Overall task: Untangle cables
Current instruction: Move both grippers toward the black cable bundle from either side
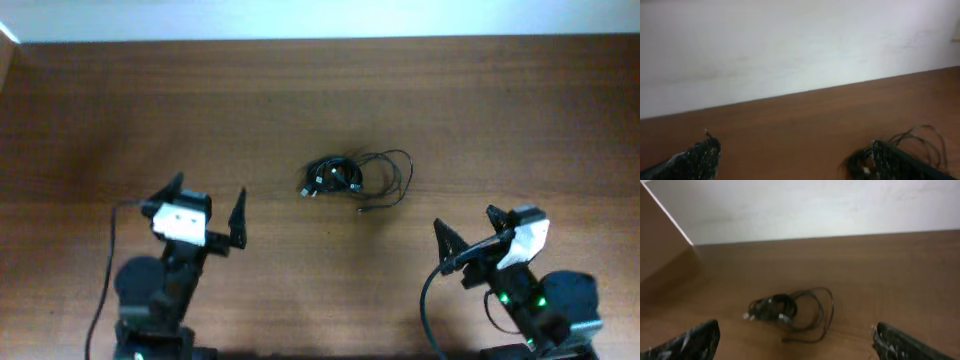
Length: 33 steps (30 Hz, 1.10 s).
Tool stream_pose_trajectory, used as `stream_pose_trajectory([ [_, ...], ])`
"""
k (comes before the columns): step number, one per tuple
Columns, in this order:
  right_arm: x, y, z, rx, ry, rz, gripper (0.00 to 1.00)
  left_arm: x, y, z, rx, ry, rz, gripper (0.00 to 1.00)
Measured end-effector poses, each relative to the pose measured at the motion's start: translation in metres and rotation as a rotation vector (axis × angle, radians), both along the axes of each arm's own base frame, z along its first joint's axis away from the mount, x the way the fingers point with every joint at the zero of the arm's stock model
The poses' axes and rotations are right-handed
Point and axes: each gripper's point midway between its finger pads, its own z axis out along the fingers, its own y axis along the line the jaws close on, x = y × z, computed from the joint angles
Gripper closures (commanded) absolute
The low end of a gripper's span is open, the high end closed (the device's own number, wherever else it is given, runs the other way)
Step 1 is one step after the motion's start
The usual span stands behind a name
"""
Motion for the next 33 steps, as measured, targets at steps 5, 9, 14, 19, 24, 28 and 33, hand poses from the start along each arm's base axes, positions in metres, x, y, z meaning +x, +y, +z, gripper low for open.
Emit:
stream_pose_trajectory([
  [5,0.008,0.004,0.027,-0.016,0.147,0.018,0.01,0.031,-0.017,0.016,0.005,0.179,-0.097,0.01],
  [9,0.017,0.008,0.039,-0.031,0.301,0.032,0.01,0.06,-0.03,0.024,-0.011,0.415,-0.171,0.01],
  [14,0.032,0.024,0.067,-0.001,0.346,0.11,0.01,0.084,-0.044,0.031,-0.015,0.658,-0.268,0.01],
  [19,0.041,0.047,0.066,0.07,0.4,0.221,0.01,0.113,-0.05,0.002,-0.035,0.776,-0.299,0.01],
  [24,0.048,0.055,0.037,0.093,0.542,0.258,0.01,0.123,-0.059,-0.011,-0.078,0.805,-0.348,0.0],
  [28,0.06,0.058,0.015,0.097,0.618,0.259,0.0,0.137,-0.066,-0.036,-0.019,0.845,-0.315,0.0],
  [33,0.069,0.059,-0.002,0.096,0.676,0.252,0.0,0.159,-0.102,-0.104,0.102,0.943,-0.306,0.05],
])
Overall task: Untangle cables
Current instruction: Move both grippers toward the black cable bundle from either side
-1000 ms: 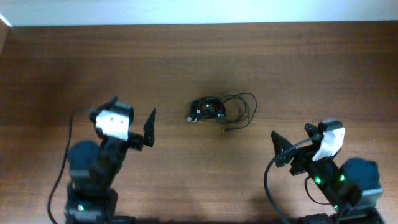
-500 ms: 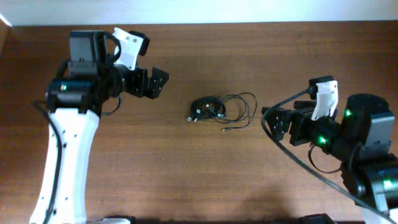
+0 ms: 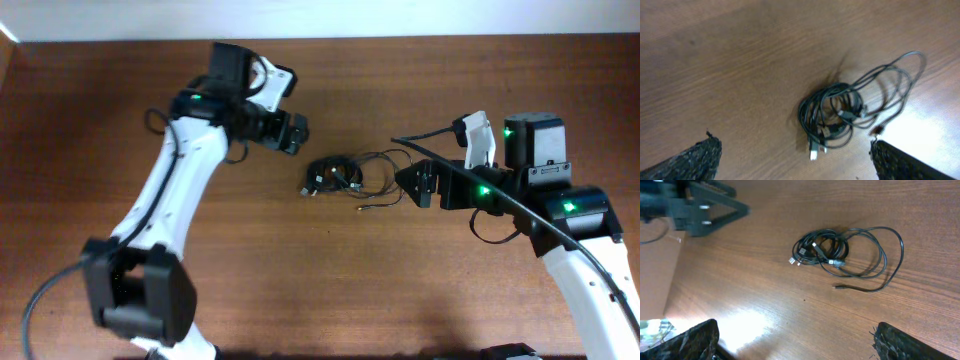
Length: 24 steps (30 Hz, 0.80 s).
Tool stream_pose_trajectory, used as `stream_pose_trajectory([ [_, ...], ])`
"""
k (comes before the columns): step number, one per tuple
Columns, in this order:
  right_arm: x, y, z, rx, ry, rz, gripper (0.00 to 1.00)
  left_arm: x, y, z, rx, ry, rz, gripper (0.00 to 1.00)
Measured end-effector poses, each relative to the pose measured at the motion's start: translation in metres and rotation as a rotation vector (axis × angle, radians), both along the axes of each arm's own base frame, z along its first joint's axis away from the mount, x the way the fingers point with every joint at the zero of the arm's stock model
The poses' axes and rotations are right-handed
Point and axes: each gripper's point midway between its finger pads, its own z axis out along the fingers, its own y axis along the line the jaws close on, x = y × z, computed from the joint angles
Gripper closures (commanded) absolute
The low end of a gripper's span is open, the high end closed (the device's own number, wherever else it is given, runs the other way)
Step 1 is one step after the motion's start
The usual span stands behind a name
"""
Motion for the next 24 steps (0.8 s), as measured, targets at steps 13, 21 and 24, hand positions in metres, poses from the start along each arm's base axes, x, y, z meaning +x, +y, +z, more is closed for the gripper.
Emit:
stream_pose_trajectory([
  [13,0.009,-0.018,-0.008,-0.095,-0.012,-0.077,0.03,0.02,-0.057,-0.103,0.095,0.071,-0.048,0.35],
  [21,0.009,-0.018,-0.009,-0.1,-0.011,-0.081,0.03,0.009,-0.063,-0.143,0.165,0.141,-0.052,0.47],
  [24,0.009,-0.018,-0.009,-0.1,-0.011,-0.081,0.03,0.003,-0.066,-0.146,0.177,0.159,-0.063,0.48],
])
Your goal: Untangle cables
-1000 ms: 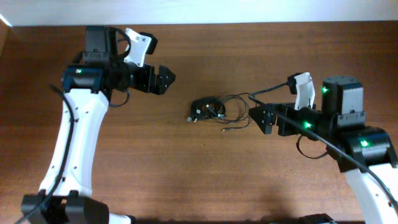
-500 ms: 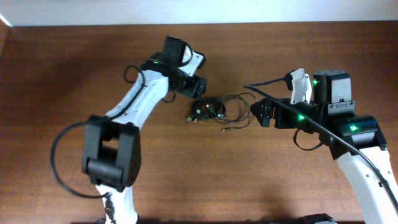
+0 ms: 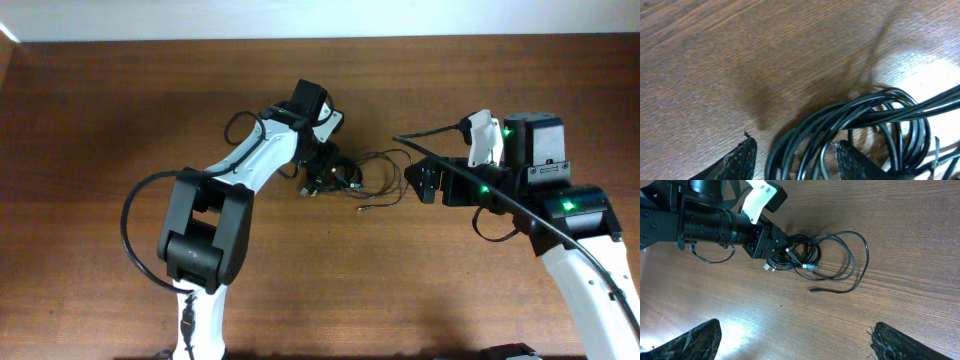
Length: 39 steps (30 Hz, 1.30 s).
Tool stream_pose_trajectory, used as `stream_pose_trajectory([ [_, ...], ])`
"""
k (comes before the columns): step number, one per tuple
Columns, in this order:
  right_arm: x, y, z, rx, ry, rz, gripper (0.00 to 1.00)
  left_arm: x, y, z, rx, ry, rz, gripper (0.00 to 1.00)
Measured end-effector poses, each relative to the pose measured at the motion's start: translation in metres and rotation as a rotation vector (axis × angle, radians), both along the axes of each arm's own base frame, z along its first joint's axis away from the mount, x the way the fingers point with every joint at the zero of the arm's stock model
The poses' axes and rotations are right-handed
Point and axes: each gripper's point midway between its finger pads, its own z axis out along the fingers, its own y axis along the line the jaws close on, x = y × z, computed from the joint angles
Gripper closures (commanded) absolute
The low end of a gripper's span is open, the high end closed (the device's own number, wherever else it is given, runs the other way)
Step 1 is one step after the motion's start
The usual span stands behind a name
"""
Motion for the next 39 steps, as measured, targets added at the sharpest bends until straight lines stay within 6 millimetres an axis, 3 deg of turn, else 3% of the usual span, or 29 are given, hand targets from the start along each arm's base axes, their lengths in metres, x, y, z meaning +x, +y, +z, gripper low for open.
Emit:
stream_pose_trajectory([
  [3,0.0,0.0,-0.001,-0.001,0.003,0.0,0.03,-0.004,-0.004,-0.001,0.006,0.008,-0.011,0.59],
  [6,0.001,0.0,-0.008,-0.005,0.031,0.0,0.03,-0.008,-0.005,-0.007,0.018,0.024,-0.021,0.84],
  [7,0.001,0.0,-0.012,-0.007,0.049,0.0,0.03,-0.008,-0.005,-0.009,0.021,0.026,-0.018,0.88],
  [12,0.004,0.0,-0.024,-0.014,0.087,0.0,0.03,-0.005,-0.006,-0.01,0.022,0.016,-0.019,1.0],
  [18,0.011,0.001,-0.028,-0.005,0.099,-0.017,0.07,0.002,-0.006,-0.006,-0.006,0.022,0.069,1.0],
  [21,0.021,0.003,-0.022,0.06,0.103,-0.102,0.14,0.022,0.003,0.025,-0.051,0.035,0.233,1.0],
  [24,0.032,0.004,-0.012,0.147,0.11,-0.201,0.2,0.053,0.012,0.087,-0.141,-0.042,0.376,1.0],
  [27,0.043,0.006,-0.003,0.218,0.1,-0.268,0.22,0.057,0.013,0.143,-0.226,-0.118,0.432,1.0],
  [29,0.05,0.007,0.005,0.267,0.091,-0.308,0.22,0.05,0.008,0.189,-0.306,-0.17,0.45,1.0],
  [30,0.053,0.008,0.008,0.285,0.083,-0.318,0.23,0.047,0.007,0.203,-0.334,-0.183,0.458,1.0],
  [33,0.063,0.014,0.021,0.335,0.041,-0.327,0.23,0.041,0.004,0.219,-0.388,-0.175,0.485,1.0],
  [35,0.068,0.03,0.032,0.385,0.015,-0.312,0.23,0.037,0.0,0.219,-0.406,-0.15,0.492,1.0],
  [39,0.082,0.045,0.025,0.443,0.05,-0.334,0.28,0.029,-0.016,0.218,-0.421,-0.125,0.471,1.0],
])
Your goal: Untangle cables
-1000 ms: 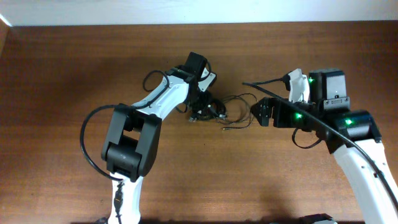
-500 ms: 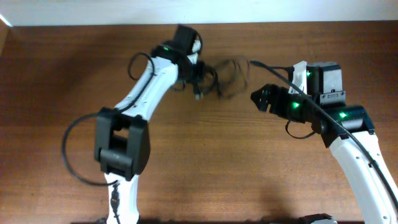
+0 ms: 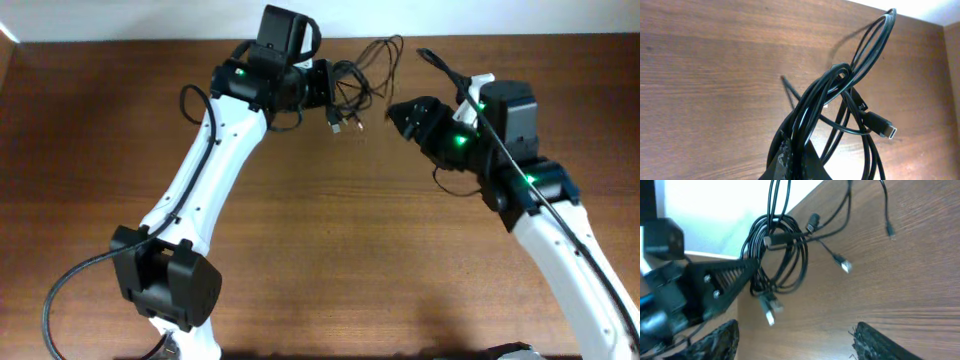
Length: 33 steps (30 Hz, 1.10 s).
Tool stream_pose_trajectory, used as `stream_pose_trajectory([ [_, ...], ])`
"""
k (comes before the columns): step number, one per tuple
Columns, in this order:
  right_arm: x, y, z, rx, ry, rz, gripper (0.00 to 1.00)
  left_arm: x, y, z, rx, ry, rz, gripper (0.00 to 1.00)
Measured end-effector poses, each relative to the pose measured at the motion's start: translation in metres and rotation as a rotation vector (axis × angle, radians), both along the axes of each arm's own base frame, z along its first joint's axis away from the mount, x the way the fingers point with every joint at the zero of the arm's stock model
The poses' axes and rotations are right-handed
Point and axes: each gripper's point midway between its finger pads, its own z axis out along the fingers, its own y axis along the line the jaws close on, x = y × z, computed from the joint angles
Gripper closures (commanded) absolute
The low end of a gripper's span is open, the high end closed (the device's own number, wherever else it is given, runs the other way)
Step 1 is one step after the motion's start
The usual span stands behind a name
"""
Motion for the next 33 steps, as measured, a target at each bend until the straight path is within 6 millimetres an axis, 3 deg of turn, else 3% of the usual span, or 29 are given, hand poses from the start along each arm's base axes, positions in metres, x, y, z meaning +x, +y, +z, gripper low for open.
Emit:
stream_pose_trajectory([
  [5,0.029,0.028,-0.012,0.074,-0.02,0.031,0.33,-0.01,-0.019,0.0,-0.009,0.005,-0.042,1.0],
  [9,0.036,0.047,-0.04,0.118,0.059,0.051,0.42,-0.012,-0.023,0.001,-0.021,0.01,-0.056,1.0],
  [13,0.043,0.052,-0.057,0.147,0.103,0.049,0.49,-0.013,-0.023,0.001,-0.024,0.013,-0.059,1.0],
  [15,0.046,0.053,-0.054,0.155,0.091,0.049,0.57,-0.013,-0.023,0.001,-0.024,0.013,-0.059,1.0],
  [21,0.044,0.056,-0.053,0.164,0.092,0.067,0.94,-0.012,-0.023,0.001,-0.025,0.009,-0.058,1.0],
  [28,0.02,0.057,-0.073,0.12,0.203,0.132,0.96,0.009,-0.029,0.021,-0.059,-0.11,-0.047,1.0],
  [33,0.007,0.054,-0.086,0.074,0.258,0.155,0.96,0.011,-0.035,0.03,-0.116,-0.127,-0.083,1.0],
])
